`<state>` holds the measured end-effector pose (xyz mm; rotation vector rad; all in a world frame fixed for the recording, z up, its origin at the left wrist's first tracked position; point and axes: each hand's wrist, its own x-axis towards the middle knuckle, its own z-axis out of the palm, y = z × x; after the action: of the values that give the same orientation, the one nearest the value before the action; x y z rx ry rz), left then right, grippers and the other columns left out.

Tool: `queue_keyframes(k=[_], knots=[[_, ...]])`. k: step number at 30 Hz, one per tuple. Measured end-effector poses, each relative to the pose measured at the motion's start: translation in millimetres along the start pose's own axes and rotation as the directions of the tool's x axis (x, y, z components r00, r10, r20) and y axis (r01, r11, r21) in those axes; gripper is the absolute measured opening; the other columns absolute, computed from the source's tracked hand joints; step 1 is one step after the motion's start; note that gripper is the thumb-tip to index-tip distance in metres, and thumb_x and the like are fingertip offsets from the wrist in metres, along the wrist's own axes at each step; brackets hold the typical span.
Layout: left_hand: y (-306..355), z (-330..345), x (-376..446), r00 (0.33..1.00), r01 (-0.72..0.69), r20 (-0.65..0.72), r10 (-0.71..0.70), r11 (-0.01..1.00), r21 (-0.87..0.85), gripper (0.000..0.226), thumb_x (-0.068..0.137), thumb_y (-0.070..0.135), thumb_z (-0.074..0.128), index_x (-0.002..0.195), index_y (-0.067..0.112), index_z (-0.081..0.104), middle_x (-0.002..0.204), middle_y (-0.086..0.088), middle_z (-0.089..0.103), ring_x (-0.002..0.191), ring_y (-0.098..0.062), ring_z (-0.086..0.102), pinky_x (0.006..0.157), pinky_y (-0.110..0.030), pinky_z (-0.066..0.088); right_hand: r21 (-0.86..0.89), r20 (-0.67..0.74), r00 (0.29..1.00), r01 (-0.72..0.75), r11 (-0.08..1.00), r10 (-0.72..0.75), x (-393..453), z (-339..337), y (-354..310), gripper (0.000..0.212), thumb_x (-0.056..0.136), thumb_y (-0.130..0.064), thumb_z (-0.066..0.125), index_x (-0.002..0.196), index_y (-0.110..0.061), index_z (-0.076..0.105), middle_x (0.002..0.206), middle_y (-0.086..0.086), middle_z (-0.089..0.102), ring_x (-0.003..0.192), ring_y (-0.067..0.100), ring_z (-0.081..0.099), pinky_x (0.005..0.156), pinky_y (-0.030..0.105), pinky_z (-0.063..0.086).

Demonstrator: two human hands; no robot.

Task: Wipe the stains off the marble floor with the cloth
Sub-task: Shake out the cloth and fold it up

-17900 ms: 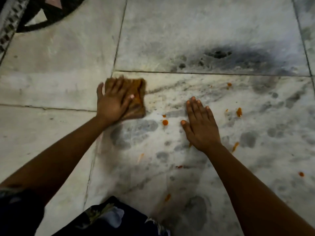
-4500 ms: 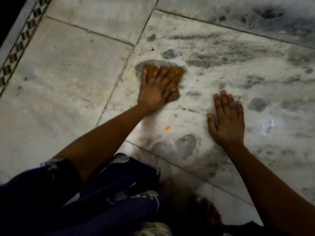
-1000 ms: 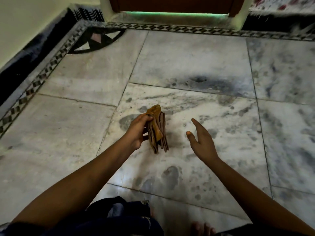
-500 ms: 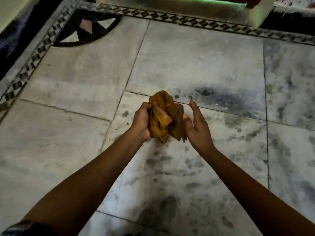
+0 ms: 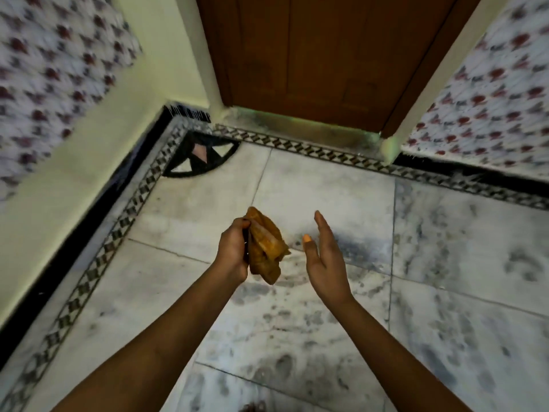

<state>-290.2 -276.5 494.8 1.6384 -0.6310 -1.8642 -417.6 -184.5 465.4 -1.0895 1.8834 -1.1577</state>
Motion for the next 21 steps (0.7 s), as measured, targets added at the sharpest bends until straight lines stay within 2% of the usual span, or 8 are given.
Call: queue_keyframes(k=[4, 7, 10, 12, 14, 15, 18, 21], knots=[[75.3, 10.7, -104.2, 0.998, -0.035, 0.057, 0.035, 0.999, -0.004, 0.029, 0.097, 0.024, 0.037, 0.081, 0.012, 0.059, 0.073, -0.008, 0.068, 0.067, -0.018, 0.065, 0.065, -0.034, 0.045, 0.015, 0.018, 0.999, 0.046, 0.999, -0.047, -30.9, -43.9, -99.9, 0.050, 0.099, -0.025, 0.040, 0.146, -0.023, 0.023, 0.141, -0.019, 0.024, 0.130, -0.003, 0.024, 0.107, 0.018, 0.022], [122.5, 20.3, -171.5, 0.994, -0.093, 0.048, 0.094, 0.995, -0.016, 0.025, 0.096, 0.026, 0.041, 0.085, 0.015, 0.061, 0.084, -0.007, 0.066, 0.078, -0.019, 0.062, 0.067, -0.033, 0.046, 0.006, 0.030, 0.996, 0.087, 0.996, -0.087, -53.1, -73.4, -166.9, 0.051, 0.098, -0.027, 0.040, 0.146, -0.025, 0.022, 0.141, -0.020, 0.024, 0.130, -0.003, 0.024, 0.108, 0.019, 0.022], [163.3, 31.9, -244.0, 0.991, -0.120, 0.059, 0.122, 0.992, -0.033, 0.024, 0.096, 0.025, 0.044, 0.085, 0.014, 0.061, 0.083, -0.006, 0.065, 0.077, -0.020, 0.060, 0.067, -0.030, 0.047, 0.012, 0.033, 0.990, 0.135, 0.991, -0.135, -76.6, -106.0, -231.7, 0.052, 0.098, -0.029, 0.040, 0.146, -0.025, 0.022, 0.142, -0.021, 0.024, 0.131, -0.003, 0.024, 0.108, 0.019, 0.022], [179.4, 35.8, -274.3, 0.991, -0.125, 0.036, 0.127, 0.991, -0.041, 0.021, 0.095, 0.025, 0.046, 0.097, 0.012, 0.062, 0.086, -0.008, 0.065, 0.078, -0.021, 0.061, 0.065, -0.031, 0.047, 0.006, 0.042, 0.984, 0.173, 0.985, -0.173, -87.9, -120.9, -262.3, 0.052, 0.099, -0.030, 0.040, 0.147, -0.026, 0.021, 0.141, -0.022, 0.023, 0.130, -0.003, 0.023, 0.107, 0.018, 0.021], [196.0, 38.3, -303.8, 0.987, -0.160, -0.002, 0.161, 0.985, -0.068, 0.033, 0.093, 0.027, 0.050, 0.123, 0.013, 0.055, 0.099, -0.012, 0.067, 0.084, -0.025, 0.063, 0.062, -0.032, 0.048, 0.013, 0.065, 0.969, 0.238, 0.971, -0.238, -101.9, -137.8, -295.3, 0.051, 0.099, -0.031, 0.039, 0.145, -0.033, 0.017, 0.140, -0.023, 0.022, 0.129, -0.005, 0.022, 0.106, 0.018, 0.022], [204.8, 38.1, -318.3, 0.984, -0.180, -0.015, 0.179, 0.981, -0.072, 0.040, 0.093, 0.028, 0.051, 0.129, 0.013, 0.051, 0.106, -0.013, 0.067, 0.089, -0.027, 0.064, 0.063, -0.032, 0.049, 0.016, 0.069, 0.960, 0.270, 0.963, -0.270, -108.5, -145.8, -311.4, 0.050, 0.099, -0.031, 0.039, 0.144, -0.036, 0.016, 0.140, -0.024, 0.022, 0.130, -0.003, 0.023, 0.107, 0.021, 0.023], [226.7, 41.2, -351.5, 0.981, -0.191, -0.016, 0.191, 0.976, -0.105, 0.035, 0.096, 0.029, 0.047, 0.118, 0.006, 0.058, 0.110, -0.013, 0.065, 0.096, -0.027, 0.061, 0.077, -0.038, 0.048, 0.033, 0.062, 0.939, 0.336, 0.941, -0.338, -118.8, -160.8, -343.2, 0.051, 0.099, -0.037, 0.038, 0.144, -0.037, 0.016, 0.142, -0.021, 0.024, 0.136, 0.006, 0.025, 0.110, 0.030, 0.026], [245.8, 40.7, -377.9, 0.970, -0.237, 0.020, 0.241, 0.964, -0.117, 0.035, 0.096, 0.029, 0.045, 0.114, 0.003, 0.059, 0.108, -0.012, 0.066, 0.097, -0.028, 0.062, 0.078, -0.041, 0.048, 0.036, 0.076, 0.903, 0.422, 0.906, -0.424, -123.8, -169.8, -370.0, 0.055, 0.092, -0.049, 0.035, 0.142, -0.039, 0.014, 0.151, -0.009, 0.027, 0.139, 0.012, 0.025, 0.110, 0.032, 0.027]])
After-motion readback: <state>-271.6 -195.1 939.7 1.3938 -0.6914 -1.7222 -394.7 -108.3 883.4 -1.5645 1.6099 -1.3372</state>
